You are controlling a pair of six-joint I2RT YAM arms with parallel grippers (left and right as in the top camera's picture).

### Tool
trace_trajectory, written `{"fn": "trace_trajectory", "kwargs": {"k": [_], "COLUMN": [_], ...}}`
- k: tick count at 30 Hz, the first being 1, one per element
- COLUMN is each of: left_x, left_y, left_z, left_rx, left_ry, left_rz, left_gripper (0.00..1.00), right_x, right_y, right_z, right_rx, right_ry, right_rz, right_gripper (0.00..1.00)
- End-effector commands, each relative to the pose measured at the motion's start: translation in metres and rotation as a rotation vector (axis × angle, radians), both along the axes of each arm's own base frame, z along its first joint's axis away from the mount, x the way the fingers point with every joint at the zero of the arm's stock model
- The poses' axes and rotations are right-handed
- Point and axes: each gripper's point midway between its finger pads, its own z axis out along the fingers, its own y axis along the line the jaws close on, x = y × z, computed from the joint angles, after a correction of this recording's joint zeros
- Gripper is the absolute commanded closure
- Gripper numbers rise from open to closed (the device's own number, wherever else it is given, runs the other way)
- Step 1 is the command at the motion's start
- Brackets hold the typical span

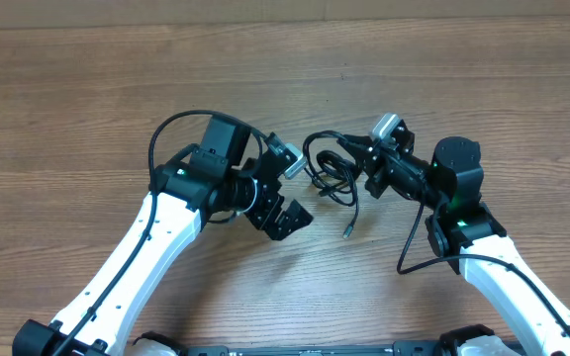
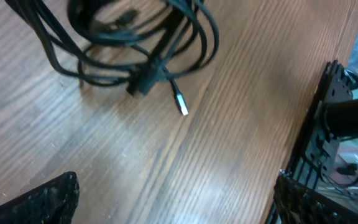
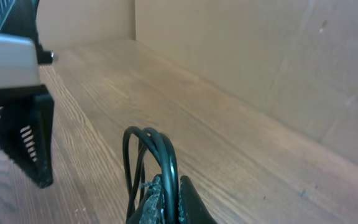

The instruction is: Untangle cables

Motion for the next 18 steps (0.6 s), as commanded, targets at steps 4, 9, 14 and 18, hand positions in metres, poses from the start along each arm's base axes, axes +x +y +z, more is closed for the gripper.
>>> {"fn": "trace_trajectory", "kwargs": {"k": [4,9,14,18], "left_x": [0.011,0.013,-0.001,-0.004], "left_y": [0.002,0.002,-0.012,-0.009], "left_z": [-0.006,-0.004,0.012,0.031], "left_rx": [0.021,0.028,-0.076,-0.151], "left_ry": [-0.009,-0.085,-0.141,-0.193], "left_rz": [0.065,-0.011,-0.161,-0.201], "left_gripper": [0.0,0.15,0.17,0.07], "right_x": [-0.022,-0.027,-0.027,-0.026], "right_y": [0.017,0.02,0.019,0.011], "right_z": [0.023,0.026,0.021,0.011], "right_rx": [0.073,0.143,0.145,0.139], "right_ry": [-0.019,0.061,0.098,0.152], "right_rz": [0.164,0.181,0.174,0.151], "right_gripper": [0.96,0.96,0.96,0.96]}}
